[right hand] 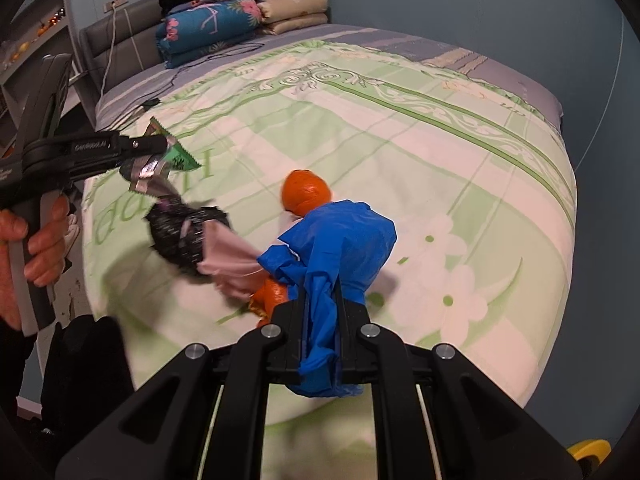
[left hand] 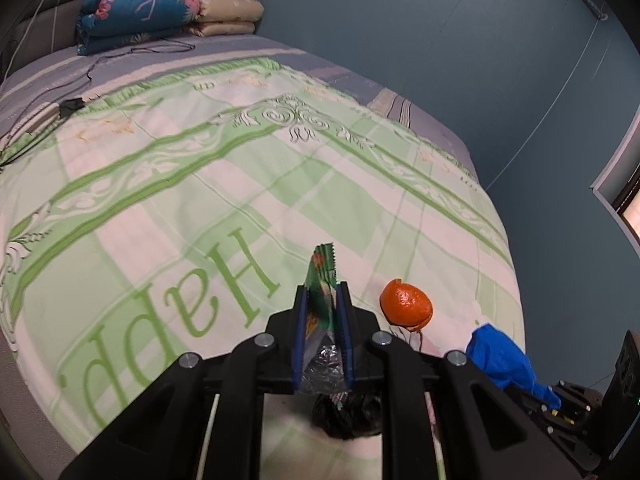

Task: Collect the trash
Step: 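Grasp the foil snack wrapper with the left gripper while the right gripper grasps the blue bag, then lift both items and carry them over the yellow bin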

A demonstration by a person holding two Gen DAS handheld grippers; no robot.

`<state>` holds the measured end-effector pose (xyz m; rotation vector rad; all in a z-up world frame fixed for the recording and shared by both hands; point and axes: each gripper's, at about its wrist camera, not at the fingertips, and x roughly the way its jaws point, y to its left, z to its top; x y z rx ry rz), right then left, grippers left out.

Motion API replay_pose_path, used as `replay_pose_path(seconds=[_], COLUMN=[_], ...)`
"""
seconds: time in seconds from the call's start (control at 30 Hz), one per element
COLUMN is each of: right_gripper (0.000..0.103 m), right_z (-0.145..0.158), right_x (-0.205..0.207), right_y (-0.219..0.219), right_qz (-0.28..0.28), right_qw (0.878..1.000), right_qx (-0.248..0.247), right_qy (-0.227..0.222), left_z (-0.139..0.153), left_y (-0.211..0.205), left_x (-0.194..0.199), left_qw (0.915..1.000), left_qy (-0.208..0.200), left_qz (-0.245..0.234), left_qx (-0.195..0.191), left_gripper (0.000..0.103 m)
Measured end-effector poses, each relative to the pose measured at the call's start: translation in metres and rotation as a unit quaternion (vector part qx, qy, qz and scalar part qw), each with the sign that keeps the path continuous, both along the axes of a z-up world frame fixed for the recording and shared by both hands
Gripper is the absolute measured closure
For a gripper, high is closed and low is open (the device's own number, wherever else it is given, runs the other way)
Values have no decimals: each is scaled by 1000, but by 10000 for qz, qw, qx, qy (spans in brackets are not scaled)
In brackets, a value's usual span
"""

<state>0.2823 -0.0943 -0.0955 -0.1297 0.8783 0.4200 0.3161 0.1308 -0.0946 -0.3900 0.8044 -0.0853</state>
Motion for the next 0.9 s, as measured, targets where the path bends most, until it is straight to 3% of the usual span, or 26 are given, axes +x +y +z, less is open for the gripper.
replay_pose_path(seconds=[0.47,0.9], right_gripper=[95,96], right_z=[49,94], right_x=[-46,-81], right_y=[-14,-47], right_qz=[-44,-331], right_qw=[9983,9905], right_qx=[144,312], right_qy=[-564,-1297], left_z=[45,68], left_y=[6,-34], left_x=[-49,-79], left_qw=[9988,9973], left_qy=[-437,-693], left_qz=[182,-122], left_qx=[106,220], left_gripper=[90,90])
